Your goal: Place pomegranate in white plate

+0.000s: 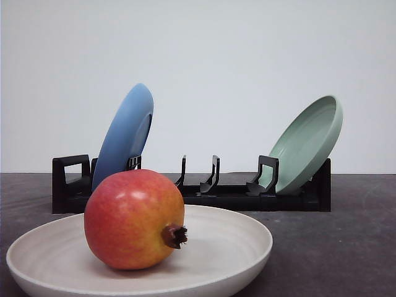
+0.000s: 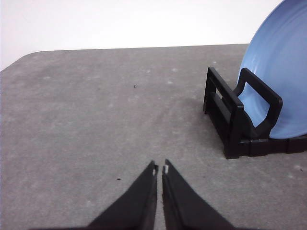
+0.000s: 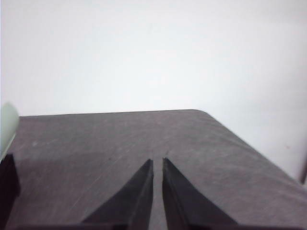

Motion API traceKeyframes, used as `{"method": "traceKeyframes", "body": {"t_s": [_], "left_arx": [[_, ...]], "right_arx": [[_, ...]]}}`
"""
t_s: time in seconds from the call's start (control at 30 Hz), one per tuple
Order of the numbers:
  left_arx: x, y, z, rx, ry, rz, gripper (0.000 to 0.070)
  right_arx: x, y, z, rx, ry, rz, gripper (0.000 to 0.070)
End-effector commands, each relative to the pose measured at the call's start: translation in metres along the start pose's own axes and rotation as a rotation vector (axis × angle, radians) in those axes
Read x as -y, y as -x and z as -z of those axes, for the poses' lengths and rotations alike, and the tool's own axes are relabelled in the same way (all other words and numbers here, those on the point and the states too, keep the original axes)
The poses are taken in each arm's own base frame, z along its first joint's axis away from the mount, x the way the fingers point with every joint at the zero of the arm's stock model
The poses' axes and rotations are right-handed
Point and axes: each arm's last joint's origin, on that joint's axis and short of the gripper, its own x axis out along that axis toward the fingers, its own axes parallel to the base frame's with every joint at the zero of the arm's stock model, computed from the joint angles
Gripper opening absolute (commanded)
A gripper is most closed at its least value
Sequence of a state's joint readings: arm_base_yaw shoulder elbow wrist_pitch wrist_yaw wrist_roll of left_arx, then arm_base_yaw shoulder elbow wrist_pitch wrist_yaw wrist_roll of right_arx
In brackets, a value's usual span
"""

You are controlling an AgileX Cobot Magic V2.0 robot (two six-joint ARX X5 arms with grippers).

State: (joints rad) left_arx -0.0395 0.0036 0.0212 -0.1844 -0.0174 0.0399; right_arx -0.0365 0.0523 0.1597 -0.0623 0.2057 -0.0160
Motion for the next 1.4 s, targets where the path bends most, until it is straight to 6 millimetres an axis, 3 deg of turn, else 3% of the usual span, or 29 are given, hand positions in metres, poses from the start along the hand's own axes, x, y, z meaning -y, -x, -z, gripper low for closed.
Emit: {"method": "traceKeyframes", "body": {"t_s": [0.0,0.47,1.37], "left_arx": [[0.000,-0.001,0.004,-0.014,0.003,0.006,0.0000],[0.000,-0.001,0.004,-0.014,0.003,0.006,0.0000],[0.000,-0.001,0.004,-0.014,0.003,0.006,0.0000]], "right_arx": [[0.000,0.000,0.007,0.007,0.009,-0.012,0.0032],[-0.008,-0.003,0.057,-0.202,0.003,-0.175,0.0032],[-0.011,-0.002,0.056,-0.192,0.011,-0.204,0.0032]]}}
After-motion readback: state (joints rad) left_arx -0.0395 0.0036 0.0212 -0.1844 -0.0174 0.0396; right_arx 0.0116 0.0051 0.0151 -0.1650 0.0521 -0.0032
